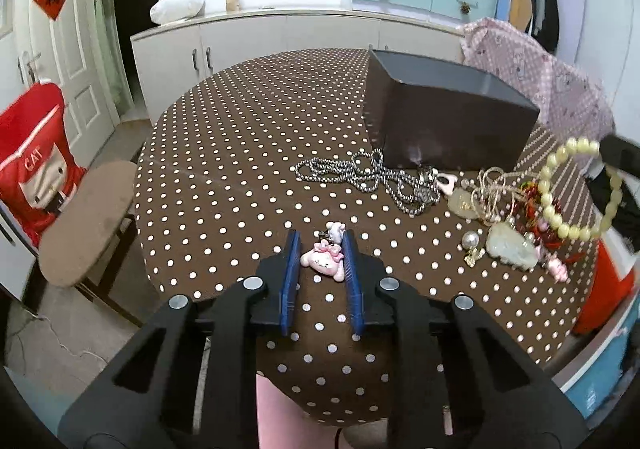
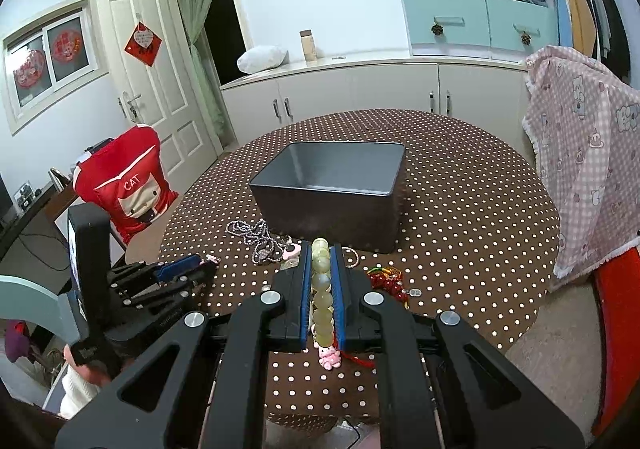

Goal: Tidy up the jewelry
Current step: 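Lower the bead bracelet into the gray box with the right gripper while the left drops the pink charm in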

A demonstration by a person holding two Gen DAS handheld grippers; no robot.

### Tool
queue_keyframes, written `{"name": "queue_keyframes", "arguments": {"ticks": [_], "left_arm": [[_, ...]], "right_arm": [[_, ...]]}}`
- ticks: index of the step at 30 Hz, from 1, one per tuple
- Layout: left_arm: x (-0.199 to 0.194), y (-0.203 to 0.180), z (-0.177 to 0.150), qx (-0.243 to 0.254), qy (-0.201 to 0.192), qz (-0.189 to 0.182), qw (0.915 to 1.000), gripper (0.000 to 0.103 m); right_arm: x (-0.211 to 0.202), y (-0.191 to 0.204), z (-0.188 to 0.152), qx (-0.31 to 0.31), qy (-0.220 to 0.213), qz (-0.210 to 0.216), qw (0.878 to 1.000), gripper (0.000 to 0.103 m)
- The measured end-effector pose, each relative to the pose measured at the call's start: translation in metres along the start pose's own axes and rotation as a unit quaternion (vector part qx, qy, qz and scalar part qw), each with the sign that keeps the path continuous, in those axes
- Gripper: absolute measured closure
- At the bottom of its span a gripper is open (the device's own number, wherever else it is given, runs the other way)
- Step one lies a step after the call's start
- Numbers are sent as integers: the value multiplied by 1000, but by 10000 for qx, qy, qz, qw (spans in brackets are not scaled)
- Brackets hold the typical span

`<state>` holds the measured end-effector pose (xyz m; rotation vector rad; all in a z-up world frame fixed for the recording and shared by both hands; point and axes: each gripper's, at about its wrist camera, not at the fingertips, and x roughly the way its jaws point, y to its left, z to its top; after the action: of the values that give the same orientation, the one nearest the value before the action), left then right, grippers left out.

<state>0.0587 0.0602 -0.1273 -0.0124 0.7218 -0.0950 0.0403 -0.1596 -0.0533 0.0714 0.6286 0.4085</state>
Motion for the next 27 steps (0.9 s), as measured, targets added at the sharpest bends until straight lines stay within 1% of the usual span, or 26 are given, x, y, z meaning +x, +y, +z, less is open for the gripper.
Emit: {"name": "queue_keyframes", "arguments": {"ticks": [3,6,12,15,21,27], "left_arm": [[0,4,6,-89,-54,32,9999,81],[-5,3,11,-64,-157,-13,9999,81],[-18,-8,28,74,-537,-115,9985,81],[-24,-17,44,169,-773,-58,9968,81],[-35,-33,66,312,-1140,-246,9927,81],[-33,-44,83,396,-1297,-393,9900,81]], "right_arm": [[-1,-1,1,2,-32,-28,10000,95],[-3,-1,3,-25,-77,-48,10000,95],[-6,0,15,-124,-257,-89,9996,95],[-8,0,25,-170,-397,-103,9990,95],[-5,-2,44,-181,-618,-165,9978,95],[3,-9,61,-157,-762,-173,9968,95]]}}
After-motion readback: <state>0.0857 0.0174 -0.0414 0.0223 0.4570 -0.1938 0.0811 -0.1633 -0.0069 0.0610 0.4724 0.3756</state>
